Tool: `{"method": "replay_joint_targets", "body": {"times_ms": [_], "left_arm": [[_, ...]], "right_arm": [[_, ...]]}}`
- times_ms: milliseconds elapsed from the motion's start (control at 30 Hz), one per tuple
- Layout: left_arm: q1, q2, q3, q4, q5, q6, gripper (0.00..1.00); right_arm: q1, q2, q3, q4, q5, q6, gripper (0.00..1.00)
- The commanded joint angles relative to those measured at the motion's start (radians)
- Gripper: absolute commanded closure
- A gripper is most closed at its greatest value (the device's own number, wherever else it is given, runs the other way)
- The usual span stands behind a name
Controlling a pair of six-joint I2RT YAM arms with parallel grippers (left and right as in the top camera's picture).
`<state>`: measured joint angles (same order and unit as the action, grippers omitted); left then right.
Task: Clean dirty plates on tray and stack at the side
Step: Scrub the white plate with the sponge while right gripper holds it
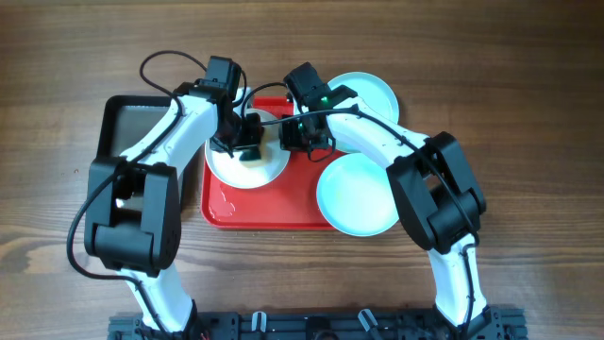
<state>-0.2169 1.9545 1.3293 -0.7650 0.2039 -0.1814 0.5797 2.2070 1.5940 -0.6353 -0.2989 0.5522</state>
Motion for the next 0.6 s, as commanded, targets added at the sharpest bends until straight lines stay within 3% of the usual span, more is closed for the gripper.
{"method": "replay_joint_targets", "body": {"times_ms": [0,100,200,333,467,567], "left_arm": [[0.004,0.020,0.011,0.041,-0.393,-0.146,0.96],[0.003,0.021,0.011,0.043,-0.529,-0.175,0.96],[-0.011,0.021,0.011,0.007,-0.499,-0.153,0.96],[-0.060,0.020,0.012,-0.068,-0.288,-0.052,0.96],[-0.085,0.021,0.011,-0.097,0.072,0.079,0.96],[-0.086,0.021,0.011,-0.055,0.166,0.099,0.96]], "right_arm": [[0.000,0.020,0.017,0.003,-0.033,-0.003,0.96],[0.000,0.020,0.017,-0.002,-0.033,-0.003,0.96],[0.000,0.020,0.017,-0.001,-0.033,-0.003,0.96],[-0.003,0.020,0.017,0.002,-0.040,-0.003,0.96],[-0.005,0.020,0.017,-0.003,-0.045,-0.003,0.96],[-0.006,0.020,0.017,-0.003,-0.063,-0.004,0.96]]}}
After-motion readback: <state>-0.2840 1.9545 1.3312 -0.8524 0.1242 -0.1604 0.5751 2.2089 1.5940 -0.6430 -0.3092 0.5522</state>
